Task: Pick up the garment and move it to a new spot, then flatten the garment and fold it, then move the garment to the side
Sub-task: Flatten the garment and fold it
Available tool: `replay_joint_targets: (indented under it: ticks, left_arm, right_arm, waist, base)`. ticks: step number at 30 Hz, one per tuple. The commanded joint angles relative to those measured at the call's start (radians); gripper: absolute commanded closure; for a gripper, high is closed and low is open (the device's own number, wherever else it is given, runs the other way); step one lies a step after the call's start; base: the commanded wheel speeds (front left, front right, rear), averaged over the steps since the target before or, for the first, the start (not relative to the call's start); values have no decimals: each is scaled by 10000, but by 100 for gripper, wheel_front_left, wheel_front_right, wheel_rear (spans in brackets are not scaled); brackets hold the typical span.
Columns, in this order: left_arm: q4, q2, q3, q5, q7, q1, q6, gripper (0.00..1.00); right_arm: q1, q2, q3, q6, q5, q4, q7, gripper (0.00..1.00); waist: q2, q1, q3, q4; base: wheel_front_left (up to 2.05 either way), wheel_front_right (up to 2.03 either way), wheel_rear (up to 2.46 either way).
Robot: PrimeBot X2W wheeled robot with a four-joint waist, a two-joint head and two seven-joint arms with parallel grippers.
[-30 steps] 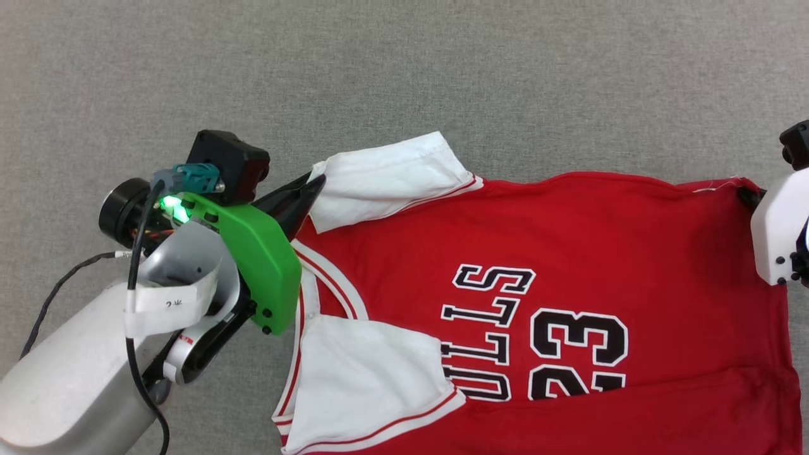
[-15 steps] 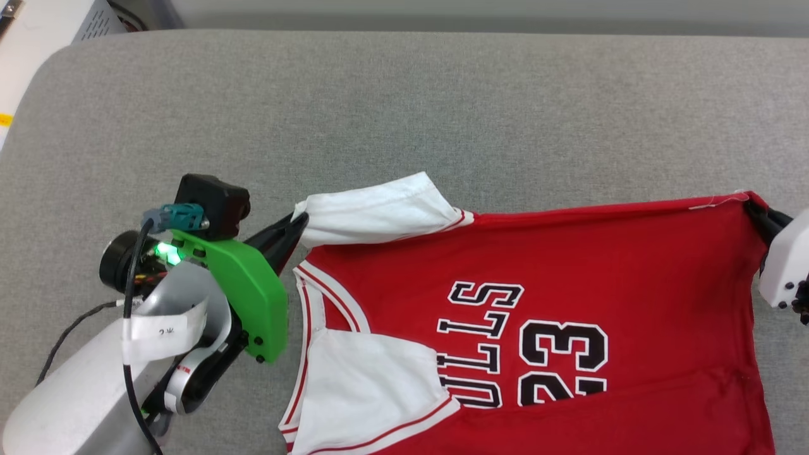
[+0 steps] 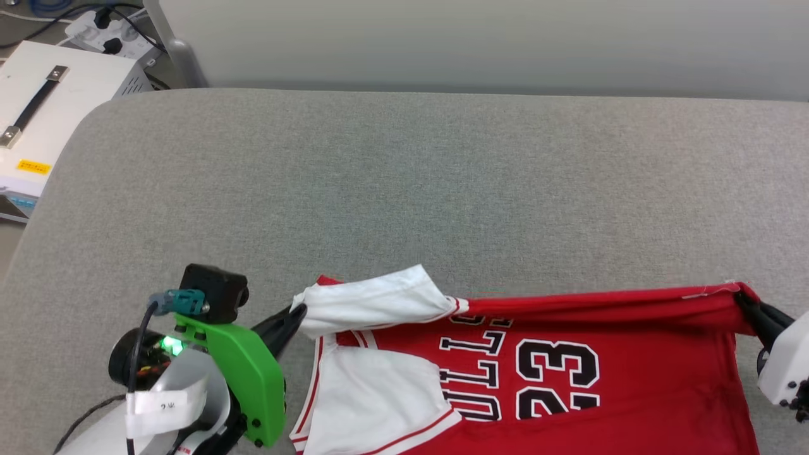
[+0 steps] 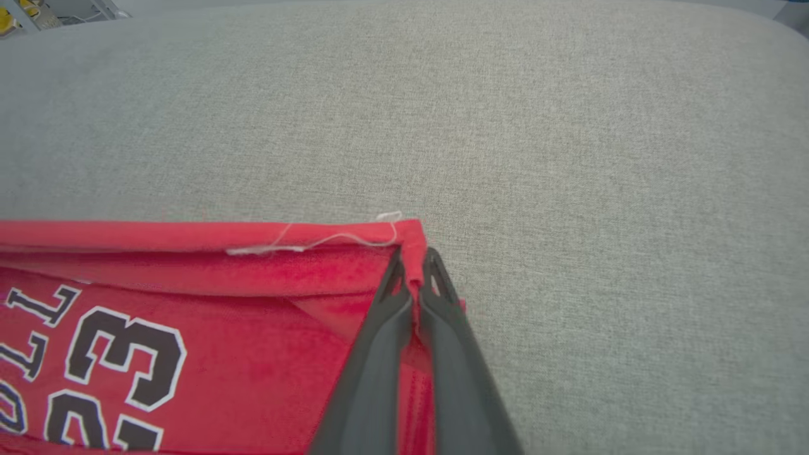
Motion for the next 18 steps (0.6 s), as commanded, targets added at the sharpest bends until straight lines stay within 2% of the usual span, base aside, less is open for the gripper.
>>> replay_joint_targets:
  ticks: [1, 5, 12, 18]
  left_arm:
    - [-40, 123, -1, -140, -89, 312, 114, 100]
    - [-47, 200, -188, -261, -80, 811, 131, 100]
    - [437, 168, -857, -323, 215, 1337, -174, 100]
    - [1090, 33, -1201, -423, 339, 1525, -458, 100]
  right_arm:
    - [302, -71, -54, -7, 186, -133, 11, 100]
    - [909, -211, -22, -7, 403, -436, 239, 100]
    - [1816, -385, -100, -7, 1011, -893, 779, 100]
    - [2252, -723, 107, -7, 985, -1260, 1124, 100]
  waist:
    - [-1, 1, -112, 79]
    - [-1, 1, -147, 108]
    - [-1, 1, -202, 137]
    - [-1, 1, -208, 85]
  base:
    - [0, 0, 0]
    - [0, 0, 0]
    - [0, 0, 0]
    - [0, 0, 0]
